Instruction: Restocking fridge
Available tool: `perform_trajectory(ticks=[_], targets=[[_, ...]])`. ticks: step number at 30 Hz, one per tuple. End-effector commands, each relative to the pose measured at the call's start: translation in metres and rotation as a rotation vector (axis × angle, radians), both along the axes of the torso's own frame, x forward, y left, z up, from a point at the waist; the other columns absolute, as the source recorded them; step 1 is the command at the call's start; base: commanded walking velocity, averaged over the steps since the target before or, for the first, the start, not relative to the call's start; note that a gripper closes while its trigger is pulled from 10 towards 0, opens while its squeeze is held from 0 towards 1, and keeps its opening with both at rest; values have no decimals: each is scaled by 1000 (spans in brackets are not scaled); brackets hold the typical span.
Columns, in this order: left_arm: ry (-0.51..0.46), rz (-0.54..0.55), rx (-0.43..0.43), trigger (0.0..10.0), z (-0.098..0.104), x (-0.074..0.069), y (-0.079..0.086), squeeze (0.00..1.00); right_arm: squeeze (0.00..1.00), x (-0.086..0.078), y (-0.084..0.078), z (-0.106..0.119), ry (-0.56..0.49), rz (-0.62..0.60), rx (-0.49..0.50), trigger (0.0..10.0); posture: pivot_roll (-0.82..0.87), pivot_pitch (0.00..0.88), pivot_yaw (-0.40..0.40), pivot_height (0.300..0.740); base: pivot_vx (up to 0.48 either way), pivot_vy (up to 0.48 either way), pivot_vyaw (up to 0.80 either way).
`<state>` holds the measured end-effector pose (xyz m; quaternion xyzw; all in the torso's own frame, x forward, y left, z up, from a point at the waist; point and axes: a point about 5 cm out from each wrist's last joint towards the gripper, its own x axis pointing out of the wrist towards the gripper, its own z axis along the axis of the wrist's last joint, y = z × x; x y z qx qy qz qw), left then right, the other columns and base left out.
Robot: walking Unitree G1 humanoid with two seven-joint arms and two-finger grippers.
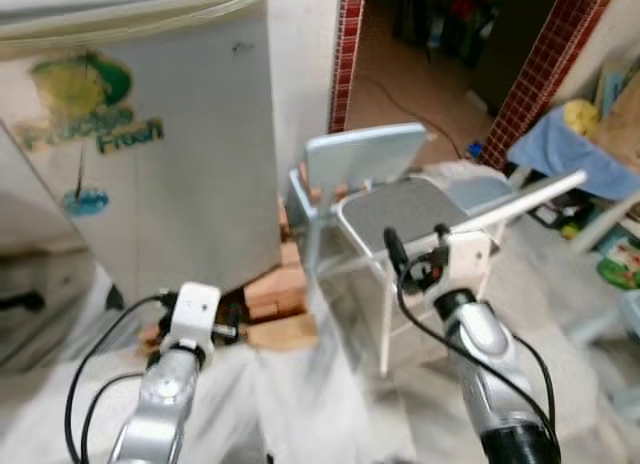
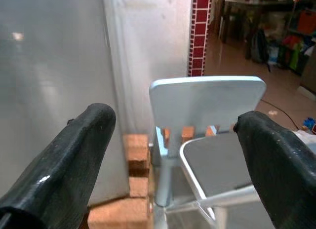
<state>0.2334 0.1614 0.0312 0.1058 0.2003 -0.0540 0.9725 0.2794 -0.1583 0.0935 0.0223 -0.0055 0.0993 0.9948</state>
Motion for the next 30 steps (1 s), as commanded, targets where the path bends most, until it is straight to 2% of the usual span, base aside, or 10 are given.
perform_trajectory(ticks=[1,3,5,9,14,20,29,30], targets=[[-58,-51,-29,10000,9,6,-13,0,0,1,-11,0,2,-35,-7,10000,86,0,1,740,0,480,0],[-114,-99,-23,10000,16,7,-17,0,0,2,-10,1,0,-35,-7,10000,87,0,1,740,0,0,0],[-120,-82,-35,10000,18,8,-16,0,0,3,-10,1,-3,-35,-7,10000,90,0,-1,740,0,0,0],[-230,-30,-74,10000,32,12,-14,0,0,3,-8,2,-10,-27,-2,10000,95,0,-2,740,0,0,0],[-367,18,-67,10000,49,11,-7,0,0,-2,-8,0,-9,-15,-4,10000,98,0,-7,740,0,0,0],[-369,34,-102,10000,48,8,-6,0,0,-5,-8,-2,-7,-14,-11,10000,95,0,-3,740,0,0,0],[-374,40,-85,10000,47,9,-5,0,0,-3,-7,0,-16,2,-8,10000,93,0,0,740,0,0,0],[-350,40,-54,10000,45,9,-4,0,0,-3,-7,-1,-16,4,-8,10000,94,0,1,740,0,0,0]])
